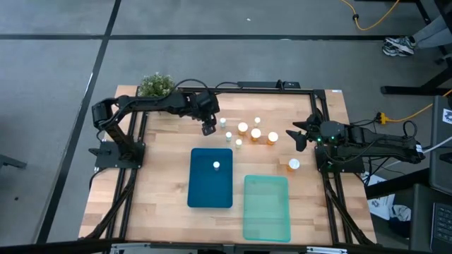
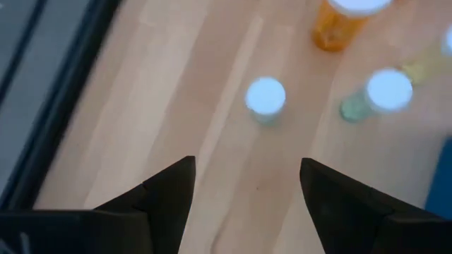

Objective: Pick and place medicine bottles into bin by pill shape (circle, oval)
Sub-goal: Put the top blue pill bottle into the blue bin

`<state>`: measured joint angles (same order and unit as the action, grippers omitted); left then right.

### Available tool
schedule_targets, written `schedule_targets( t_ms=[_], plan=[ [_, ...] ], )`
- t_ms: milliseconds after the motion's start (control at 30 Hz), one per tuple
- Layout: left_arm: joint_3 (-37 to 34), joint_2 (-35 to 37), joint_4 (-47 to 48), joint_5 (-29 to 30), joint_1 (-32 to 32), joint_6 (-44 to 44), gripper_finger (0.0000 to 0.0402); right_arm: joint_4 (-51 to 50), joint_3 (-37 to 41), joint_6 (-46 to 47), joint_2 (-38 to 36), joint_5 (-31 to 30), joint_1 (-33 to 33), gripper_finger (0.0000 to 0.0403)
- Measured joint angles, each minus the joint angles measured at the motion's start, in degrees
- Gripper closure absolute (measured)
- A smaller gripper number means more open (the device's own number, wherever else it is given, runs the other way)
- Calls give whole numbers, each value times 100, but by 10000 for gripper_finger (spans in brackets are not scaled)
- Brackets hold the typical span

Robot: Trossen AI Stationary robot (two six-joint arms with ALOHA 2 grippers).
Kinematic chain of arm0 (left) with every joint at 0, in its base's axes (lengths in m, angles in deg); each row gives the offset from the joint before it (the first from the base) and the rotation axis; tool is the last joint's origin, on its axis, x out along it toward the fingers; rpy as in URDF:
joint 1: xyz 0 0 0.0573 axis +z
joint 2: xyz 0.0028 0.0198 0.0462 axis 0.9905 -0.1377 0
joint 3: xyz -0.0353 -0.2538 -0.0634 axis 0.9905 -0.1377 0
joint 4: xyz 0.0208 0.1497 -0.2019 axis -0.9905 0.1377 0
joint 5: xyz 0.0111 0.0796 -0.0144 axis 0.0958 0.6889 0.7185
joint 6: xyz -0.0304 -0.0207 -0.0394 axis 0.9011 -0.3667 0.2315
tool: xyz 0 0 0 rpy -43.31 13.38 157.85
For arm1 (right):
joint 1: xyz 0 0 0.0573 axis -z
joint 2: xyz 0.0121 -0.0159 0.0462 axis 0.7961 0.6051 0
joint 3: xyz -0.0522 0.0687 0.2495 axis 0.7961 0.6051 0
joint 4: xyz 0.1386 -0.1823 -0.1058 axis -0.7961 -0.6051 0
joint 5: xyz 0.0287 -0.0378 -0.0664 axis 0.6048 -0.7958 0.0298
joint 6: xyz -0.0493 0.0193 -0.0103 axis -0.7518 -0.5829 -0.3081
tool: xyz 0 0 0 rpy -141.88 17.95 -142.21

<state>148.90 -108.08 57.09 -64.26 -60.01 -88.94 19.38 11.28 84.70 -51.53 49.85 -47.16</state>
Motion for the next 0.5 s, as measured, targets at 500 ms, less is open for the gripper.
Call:
schedule_targets(
  t_ms=[500],
  plan=[
    [0, -82, 608, -643, 500, -263, 156, -2, 0, 0, -1, -2, 0, 116]
  ],
)
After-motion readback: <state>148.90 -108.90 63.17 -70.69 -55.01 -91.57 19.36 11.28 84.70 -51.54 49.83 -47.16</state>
